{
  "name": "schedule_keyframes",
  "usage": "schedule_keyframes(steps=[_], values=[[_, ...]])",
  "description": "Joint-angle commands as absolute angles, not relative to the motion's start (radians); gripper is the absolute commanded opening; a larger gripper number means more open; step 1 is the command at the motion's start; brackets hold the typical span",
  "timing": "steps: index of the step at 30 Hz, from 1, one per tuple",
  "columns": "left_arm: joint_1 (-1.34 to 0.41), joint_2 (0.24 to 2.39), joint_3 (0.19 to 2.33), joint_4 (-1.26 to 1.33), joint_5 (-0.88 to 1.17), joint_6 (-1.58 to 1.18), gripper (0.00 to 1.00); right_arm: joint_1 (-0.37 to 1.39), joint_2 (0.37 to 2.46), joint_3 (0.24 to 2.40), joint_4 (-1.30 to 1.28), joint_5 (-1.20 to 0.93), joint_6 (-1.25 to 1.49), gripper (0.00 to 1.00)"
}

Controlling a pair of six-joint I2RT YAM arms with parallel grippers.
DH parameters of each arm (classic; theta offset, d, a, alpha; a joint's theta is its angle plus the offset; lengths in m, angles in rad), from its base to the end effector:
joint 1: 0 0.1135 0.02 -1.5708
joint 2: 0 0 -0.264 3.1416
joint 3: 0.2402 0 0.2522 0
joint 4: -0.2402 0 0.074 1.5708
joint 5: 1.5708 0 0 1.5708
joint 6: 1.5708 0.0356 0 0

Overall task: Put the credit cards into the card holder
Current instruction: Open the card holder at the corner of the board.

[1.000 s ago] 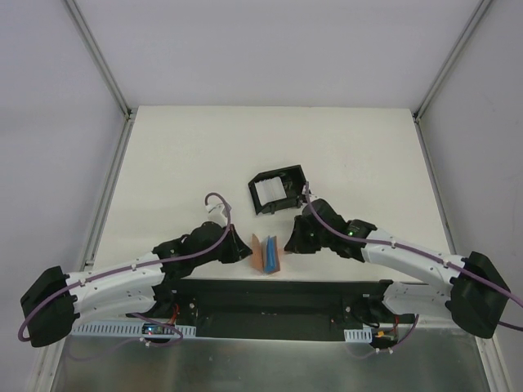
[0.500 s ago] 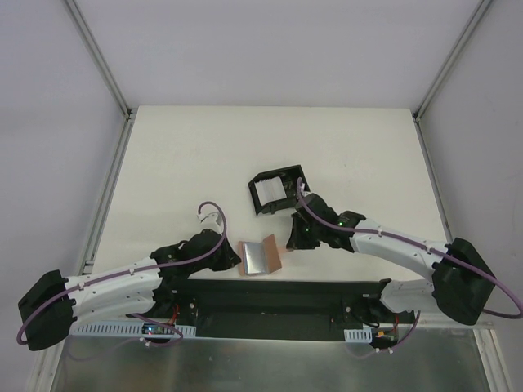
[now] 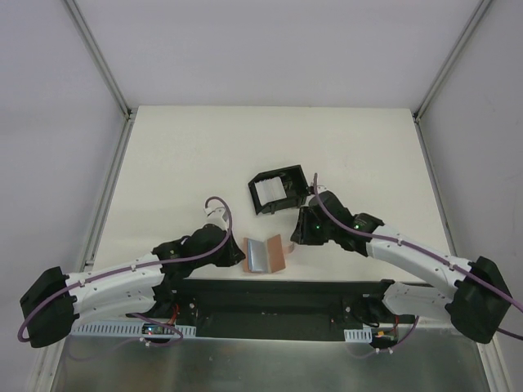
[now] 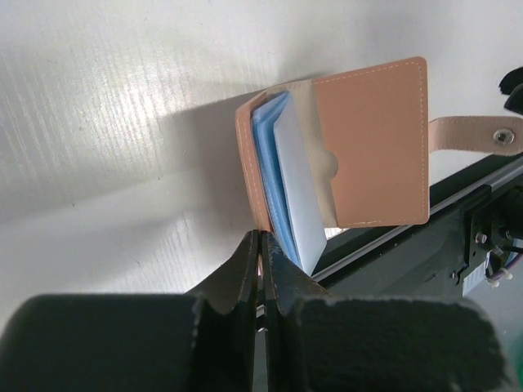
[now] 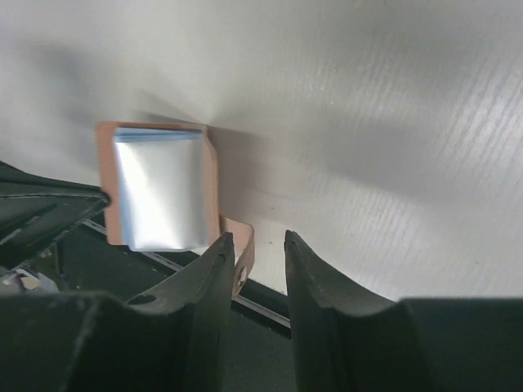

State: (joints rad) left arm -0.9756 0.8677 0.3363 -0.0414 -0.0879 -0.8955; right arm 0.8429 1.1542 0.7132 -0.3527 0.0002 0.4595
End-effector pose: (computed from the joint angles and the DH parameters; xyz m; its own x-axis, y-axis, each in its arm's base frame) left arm 0.1051 -0.1497 0.1832 -0.8015 -0.2030 -0.5625 0.2526 0.7376 -0.6262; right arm 0.1578 0.1771 0.2265 -0.7562 -0.1819 -0.6285 -0.4587 0.8325 0.3109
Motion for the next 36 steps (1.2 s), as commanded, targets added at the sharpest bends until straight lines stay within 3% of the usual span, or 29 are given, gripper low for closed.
schedule_keyframes(steps=[1,8,20,36], values=[[-0.983,0.874,0.4,-0.032,-0.072,-0.848,0.0,0.857,1.098,0.762,-0.264,-0.029,0.479,0.33],[-0.982,0.887,0.442,-0.034,-0.058,-0.848,0.0,0.942,1.163,0.845,-0.232,-0.02,0.471,0.27],[-0.983,0.888,0.414,-0.034,-0.066,-0.867,0.0,0.991,1.307,0.855,-0.203,-0.028,0.511,0.26],[-0.982,0.85,0.313,-0.04,-0.109,-0.928,0.0,0.985,1.289,0.772,-0.239,0.029,0.575,0.43]])
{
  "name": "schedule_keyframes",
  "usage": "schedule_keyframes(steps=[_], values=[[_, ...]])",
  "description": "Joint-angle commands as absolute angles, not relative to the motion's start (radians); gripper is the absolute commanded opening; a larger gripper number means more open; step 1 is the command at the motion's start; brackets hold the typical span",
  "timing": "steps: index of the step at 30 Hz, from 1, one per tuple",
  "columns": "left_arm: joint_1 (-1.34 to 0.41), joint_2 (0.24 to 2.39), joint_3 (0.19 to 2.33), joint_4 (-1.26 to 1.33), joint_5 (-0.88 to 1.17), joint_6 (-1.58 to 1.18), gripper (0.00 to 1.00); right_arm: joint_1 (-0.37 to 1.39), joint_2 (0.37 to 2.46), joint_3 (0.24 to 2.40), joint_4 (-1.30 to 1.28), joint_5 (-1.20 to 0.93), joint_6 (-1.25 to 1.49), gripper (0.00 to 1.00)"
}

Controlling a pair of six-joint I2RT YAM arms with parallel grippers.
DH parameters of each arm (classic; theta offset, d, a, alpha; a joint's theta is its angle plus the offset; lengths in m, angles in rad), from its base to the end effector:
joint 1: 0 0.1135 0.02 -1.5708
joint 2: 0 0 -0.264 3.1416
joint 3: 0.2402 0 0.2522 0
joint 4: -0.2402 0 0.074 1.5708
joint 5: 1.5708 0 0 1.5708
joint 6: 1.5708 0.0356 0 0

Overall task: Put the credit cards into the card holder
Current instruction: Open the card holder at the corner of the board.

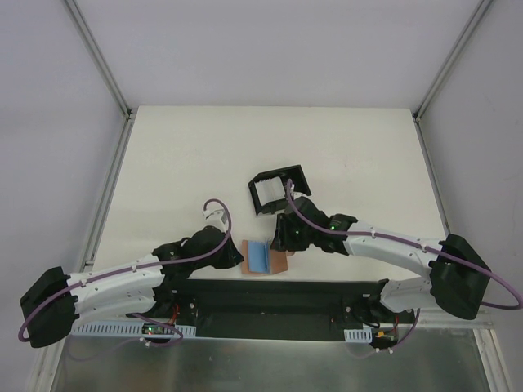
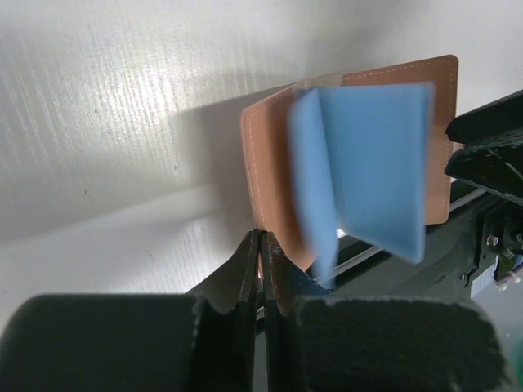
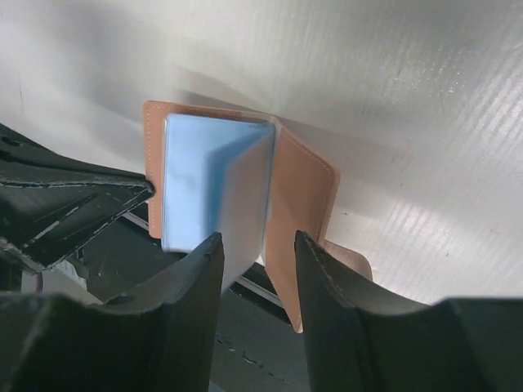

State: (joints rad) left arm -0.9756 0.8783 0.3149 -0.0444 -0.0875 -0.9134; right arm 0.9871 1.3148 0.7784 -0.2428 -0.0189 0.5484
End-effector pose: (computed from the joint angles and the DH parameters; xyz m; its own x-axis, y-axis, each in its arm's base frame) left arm 0.1037 -0.1477 0.1741 -0.8168 -0.2002 -0.5411 0.2260 0.7519 -0.6193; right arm 0.1495 0.2276 0.2183 -0.7693 -0.2190 -0.6002 -0.5164 0.7663 0.3822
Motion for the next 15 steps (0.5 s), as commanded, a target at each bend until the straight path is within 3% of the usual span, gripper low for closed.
schedule_keyframes(steps=[1,9,15], values=[[-0.983,0.851,0.314,-0.04,-0.11,-0.927,0.0,0.983,1.282,0.769,-0.238,0.031,0.577,0.44],[-0.982,0.854,0.348,-0.037,-0.094,-0.905,0.0,0.979,1.344,0.795,-0.239,-0.047,0.561,0.41],[-0.982,0.816,0.38,-0.04,-0.078,-0.864,0.0,0.982,1.345,0.793,-0.187,-0.071,0.561,0.48]])
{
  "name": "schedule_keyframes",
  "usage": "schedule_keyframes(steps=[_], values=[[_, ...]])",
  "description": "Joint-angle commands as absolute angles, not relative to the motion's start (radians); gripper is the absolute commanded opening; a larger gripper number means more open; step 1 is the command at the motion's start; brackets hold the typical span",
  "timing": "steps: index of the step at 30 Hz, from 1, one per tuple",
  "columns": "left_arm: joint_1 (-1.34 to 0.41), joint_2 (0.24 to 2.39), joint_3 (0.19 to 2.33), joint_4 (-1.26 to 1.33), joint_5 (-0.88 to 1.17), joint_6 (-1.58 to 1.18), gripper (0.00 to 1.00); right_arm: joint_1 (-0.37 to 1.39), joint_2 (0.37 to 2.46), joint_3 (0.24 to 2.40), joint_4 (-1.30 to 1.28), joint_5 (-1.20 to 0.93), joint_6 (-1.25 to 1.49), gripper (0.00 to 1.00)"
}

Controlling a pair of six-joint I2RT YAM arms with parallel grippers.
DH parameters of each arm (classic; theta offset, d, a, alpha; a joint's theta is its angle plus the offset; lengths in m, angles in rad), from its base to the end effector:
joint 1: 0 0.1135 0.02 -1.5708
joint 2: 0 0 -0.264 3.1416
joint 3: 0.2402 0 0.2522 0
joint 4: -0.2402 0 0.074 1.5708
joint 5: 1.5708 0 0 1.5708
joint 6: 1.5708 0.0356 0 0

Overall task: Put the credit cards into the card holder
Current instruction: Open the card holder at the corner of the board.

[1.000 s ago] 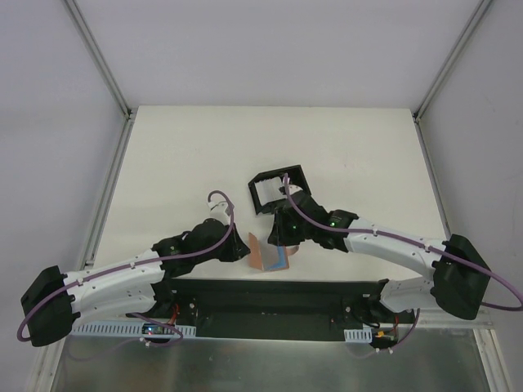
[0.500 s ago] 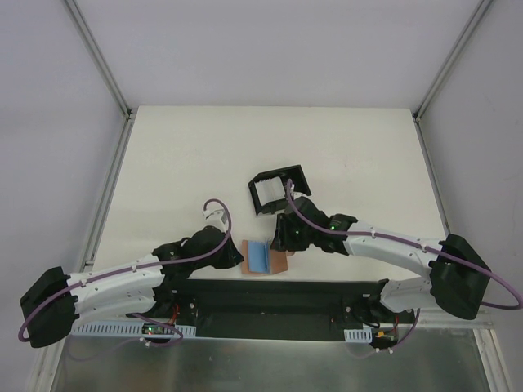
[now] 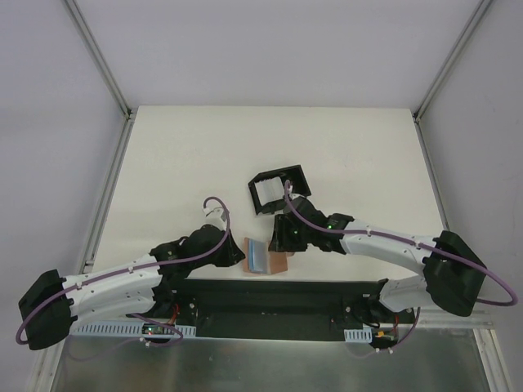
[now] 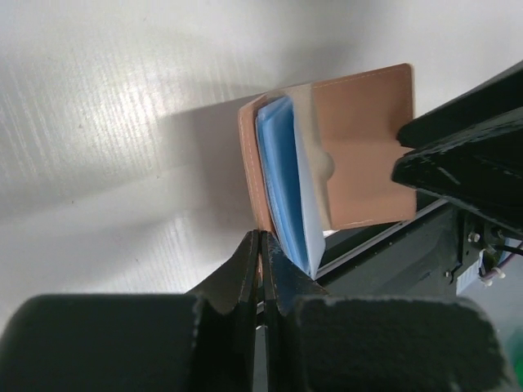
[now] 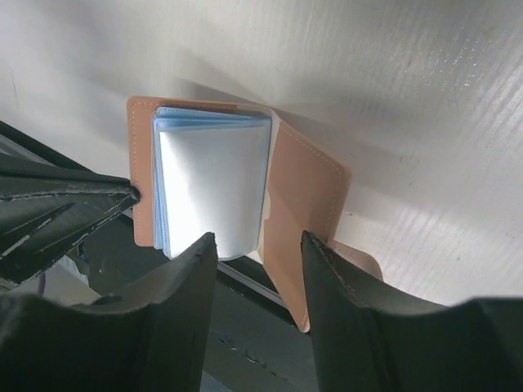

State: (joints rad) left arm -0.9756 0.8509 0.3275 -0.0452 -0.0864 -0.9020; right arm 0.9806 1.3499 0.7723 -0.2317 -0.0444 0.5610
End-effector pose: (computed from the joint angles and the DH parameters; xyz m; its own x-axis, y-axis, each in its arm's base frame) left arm 0.1037 -0.1476 0.1826 -0.8024 -0.2090 -0.5589 0.2494 0.7335 -0.6323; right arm 0.1521 0.2300 0.2083 -0.7917 -0.2269 -0.5672 -0.5029 0.7692 0.3943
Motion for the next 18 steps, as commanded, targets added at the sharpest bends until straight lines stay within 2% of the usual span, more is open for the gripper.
schedule_keyframes(steps=[1,3,8,18], values=[[-0.983,0.813,0.382,-0.04,-0.081,-0.862,0.0,0.98,1.345,0.801,-0.187,-0.071,0.56,0.52],[-0.982,0.819,0.385,-0.038,-0.077,-0.862,0.0,0.985,1.354,0.819,-0.186,-0.077,0.548,0.58],[-0.983,0.842,0.394,-0.038,-0.063,-0.867,0.0,1.002,1.407,0.888,-0.222,-0.06,0.531,0.61],[-0.982,0.831,0.38,-0.04,-0.069,-0.868,0.0,1.012,1.476,0.934,-0.301,-0.006,0.522,0.54]])
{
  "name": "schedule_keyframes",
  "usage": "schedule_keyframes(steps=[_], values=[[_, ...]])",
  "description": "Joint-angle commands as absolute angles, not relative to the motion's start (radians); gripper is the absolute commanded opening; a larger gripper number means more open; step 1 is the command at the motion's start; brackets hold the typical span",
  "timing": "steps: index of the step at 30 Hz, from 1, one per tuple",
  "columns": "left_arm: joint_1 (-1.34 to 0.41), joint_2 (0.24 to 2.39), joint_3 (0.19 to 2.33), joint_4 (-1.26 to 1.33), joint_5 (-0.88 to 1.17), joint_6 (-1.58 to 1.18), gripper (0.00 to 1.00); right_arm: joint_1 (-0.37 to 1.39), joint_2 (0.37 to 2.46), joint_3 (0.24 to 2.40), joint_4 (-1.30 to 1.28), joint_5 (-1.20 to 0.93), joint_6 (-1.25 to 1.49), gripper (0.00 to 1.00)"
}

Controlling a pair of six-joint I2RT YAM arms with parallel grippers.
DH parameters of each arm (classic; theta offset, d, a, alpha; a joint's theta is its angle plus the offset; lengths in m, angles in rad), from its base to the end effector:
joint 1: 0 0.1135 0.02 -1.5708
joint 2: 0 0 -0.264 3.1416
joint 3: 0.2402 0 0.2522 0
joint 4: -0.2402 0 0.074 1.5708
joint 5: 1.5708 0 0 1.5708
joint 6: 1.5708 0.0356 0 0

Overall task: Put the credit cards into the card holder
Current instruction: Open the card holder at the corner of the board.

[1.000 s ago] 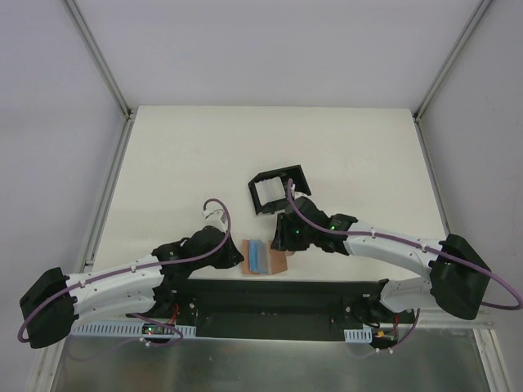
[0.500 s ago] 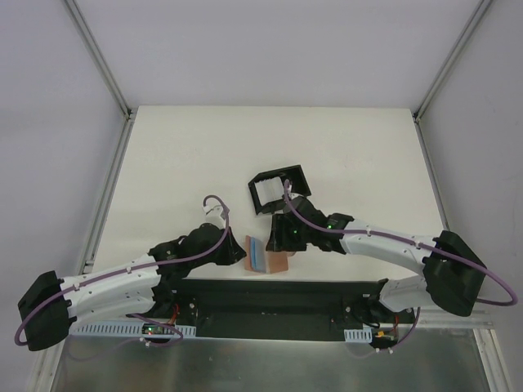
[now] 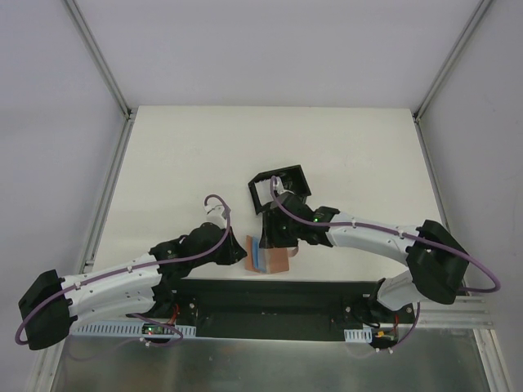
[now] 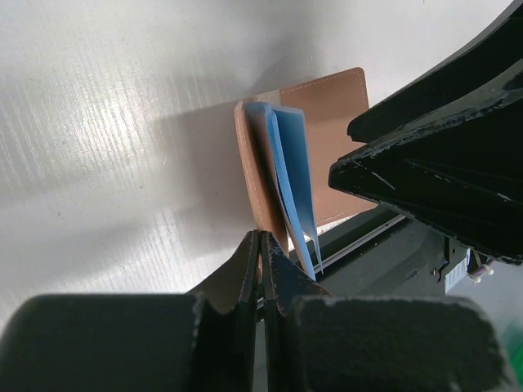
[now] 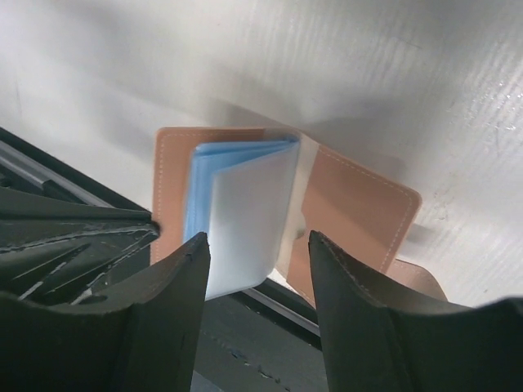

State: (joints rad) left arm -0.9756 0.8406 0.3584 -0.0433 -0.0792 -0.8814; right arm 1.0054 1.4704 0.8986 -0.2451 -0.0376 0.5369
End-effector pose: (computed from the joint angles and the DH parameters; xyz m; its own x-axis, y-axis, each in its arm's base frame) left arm 0.1052 -0.1503 0.1948 -0.7862 -0.2108 -0.5809 0.2836 0.7121 -0.6423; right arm 0.1633 0.2599 0.2142 -0.7742 -0.2662 -0.5742 -0.5371 0.7562 0.3736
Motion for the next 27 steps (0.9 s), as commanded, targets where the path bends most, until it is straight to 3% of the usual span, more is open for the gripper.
schedule_keyframes(steps=[1,18,27], values=[[-0.982,0.83,0.379,-0.04,-0.068,-0.87,0.0,1.012,1.48,0.934,-0.305,-0.006,0.519,0.54],[-0.983,0.822,0.379,-0.037,-0.067,-0.867,0.0,1.043,1.503,0.968,-0.285,0.037,0.519,0.59],[-0.982,0.813,0.377,-0.038,-0.067,-0.867,0.0,1.061,1.562,1.008,-0.37,0.097,0.505,0.57]])
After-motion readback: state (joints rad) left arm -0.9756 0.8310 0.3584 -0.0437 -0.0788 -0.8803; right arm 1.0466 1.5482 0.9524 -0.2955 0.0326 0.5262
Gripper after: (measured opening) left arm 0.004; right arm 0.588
